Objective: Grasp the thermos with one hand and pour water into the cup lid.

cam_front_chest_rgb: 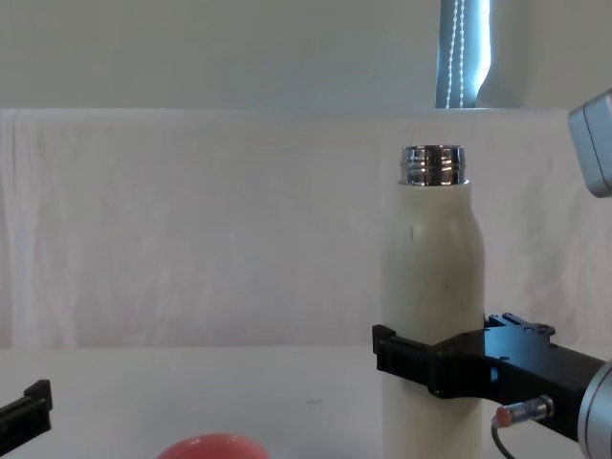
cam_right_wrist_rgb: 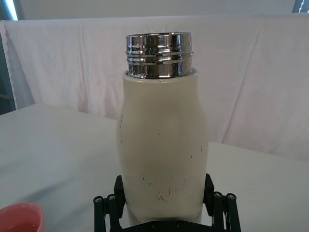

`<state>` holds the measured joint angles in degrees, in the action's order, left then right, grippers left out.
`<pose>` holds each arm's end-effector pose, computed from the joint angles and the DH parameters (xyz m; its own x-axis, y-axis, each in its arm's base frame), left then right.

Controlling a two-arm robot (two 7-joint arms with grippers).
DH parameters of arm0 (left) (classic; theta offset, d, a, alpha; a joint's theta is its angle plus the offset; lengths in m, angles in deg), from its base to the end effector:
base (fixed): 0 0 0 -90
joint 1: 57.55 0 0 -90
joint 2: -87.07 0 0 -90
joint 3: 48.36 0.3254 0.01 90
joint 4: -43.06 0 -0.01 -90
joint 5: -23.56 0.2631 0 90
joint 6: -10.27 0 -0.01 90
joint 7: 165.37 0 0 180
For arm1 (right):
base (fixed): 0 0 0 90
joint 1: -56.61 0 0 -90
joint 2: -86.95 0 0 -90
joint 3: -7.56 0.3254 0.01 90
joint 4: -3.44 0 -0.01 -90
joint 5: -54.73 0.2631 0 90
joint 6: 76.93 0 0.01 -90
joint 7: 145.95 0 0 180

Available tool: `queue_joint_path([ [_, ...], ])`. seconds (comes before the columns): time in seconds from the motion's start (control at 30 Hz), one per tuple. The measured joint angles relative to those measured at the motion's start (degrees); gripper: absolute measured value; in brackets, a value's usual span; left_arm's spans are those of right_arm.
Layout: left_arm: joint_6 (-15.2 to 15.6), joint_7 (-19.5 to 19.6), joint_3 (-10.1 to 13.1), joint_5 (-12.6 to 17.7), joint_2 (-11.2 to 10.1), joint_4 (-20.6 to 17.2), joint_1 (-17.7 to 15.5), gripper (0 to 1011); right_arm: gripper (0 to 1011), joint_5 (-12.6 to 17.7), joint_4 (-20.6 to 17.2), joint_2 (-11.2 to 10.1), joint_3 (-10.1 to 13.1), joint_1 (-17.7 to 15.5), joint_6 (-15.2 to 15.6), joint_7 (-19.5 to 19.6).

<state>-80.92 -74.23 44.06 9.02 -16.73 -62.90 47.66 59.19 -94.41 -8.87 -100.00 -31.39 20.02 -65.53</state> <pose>0.1985 0.0507 -0.3182 0.1246 0.9917 -0.0327 -0.9921 0.1241 -0.0177 0.2794 0.0544 -0.2967 0.4639 -0.8853 0.0328 0.8855 0.4645 0.0124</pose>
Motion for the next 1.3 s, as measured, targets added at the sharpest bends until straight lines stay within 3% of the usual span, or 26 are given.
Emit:
queue_joint_path([
  [0.57,0.0,0.0,0.0,0.0,0.0,0.0,0.0,1001,953,-3.24,-1.45,-1.47,0.19,-1.07,-0.13,0.7],
  [1.03,0.0,0.0,0.0,0.0,0.0,0.0,0.0,1001,953,-12.15,-2.46,-4.41,-2.15,-1.23,0.07,0.72],
  [1.3,0.0,0.0,0.0,0.0,0.0,0.0,0.0,1001,953,-18.35,-2.64,-5.33,-3.41,-1.28,-2.63,1.74],
])
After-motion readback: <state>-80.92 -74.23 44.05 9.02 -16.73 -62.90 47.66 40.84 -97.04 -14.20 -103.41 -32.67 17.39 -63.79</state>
